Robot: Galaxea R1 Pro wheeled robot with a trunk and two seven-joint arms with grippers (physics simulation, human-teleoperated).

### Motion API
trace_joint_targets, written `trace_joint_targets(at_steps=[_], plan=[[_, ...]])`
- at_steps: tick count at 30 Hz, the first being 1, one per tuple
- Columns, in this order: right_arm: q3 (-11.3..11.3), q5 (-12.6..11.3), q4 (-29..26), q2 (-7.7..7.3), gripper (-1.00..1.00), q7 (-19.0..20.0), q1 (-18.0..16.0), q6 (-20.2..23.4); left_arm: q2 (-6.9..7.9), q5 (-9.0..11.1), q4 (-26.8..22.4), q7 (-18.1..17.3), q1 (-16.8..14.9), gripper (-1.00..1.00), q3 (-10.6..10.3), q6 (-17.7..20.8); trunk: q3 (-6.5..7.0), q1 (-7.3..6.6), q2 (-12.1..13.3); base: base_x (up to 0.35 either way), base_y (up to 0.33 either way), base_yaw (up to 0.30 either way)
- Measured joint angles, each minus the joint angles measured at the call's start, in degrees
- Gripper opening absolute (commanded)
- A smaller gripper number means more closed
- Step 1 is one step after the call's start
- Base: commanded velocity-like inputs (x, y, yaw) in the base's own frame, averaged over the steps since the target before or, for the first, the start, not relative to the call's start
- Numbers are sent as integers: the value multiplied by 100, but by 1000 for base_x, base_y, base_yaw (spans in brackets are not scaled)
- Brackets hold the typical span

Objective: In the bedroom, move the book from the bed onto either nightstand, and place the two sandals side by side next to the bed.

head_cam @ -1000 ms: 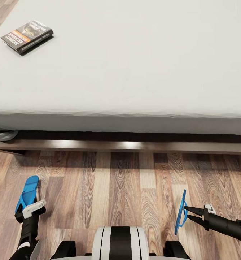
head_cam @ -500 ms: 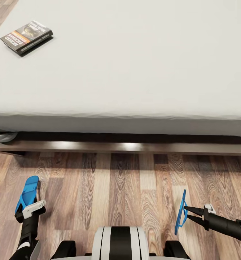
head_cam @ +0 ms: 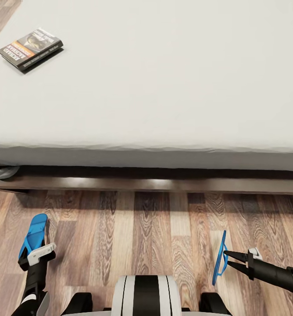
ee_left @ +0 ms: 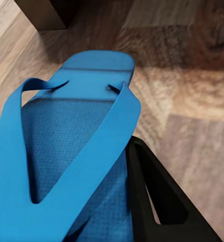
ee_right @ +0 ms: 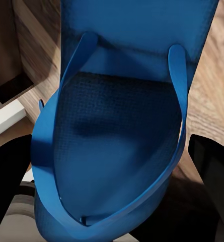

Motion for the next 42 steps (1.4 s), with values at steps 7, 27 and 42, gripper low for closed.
trace_joint_targets(at_steps=[7,27,42], plan=[[0,-1,0,2,-100,0,0,-3,-5,-1,0,8,0,-100,1,1,0,0,0,0,0,0],[1,3,1,3,-100,4,1,-6,-6,2,1,3,3,-100,2,0,-154,18,-9,0,0,0],[0,-1,0,-1,-100,1,0,-2,-1,1,0,11,3,-100,-7,1,-244,28,-15,0,0,0]])
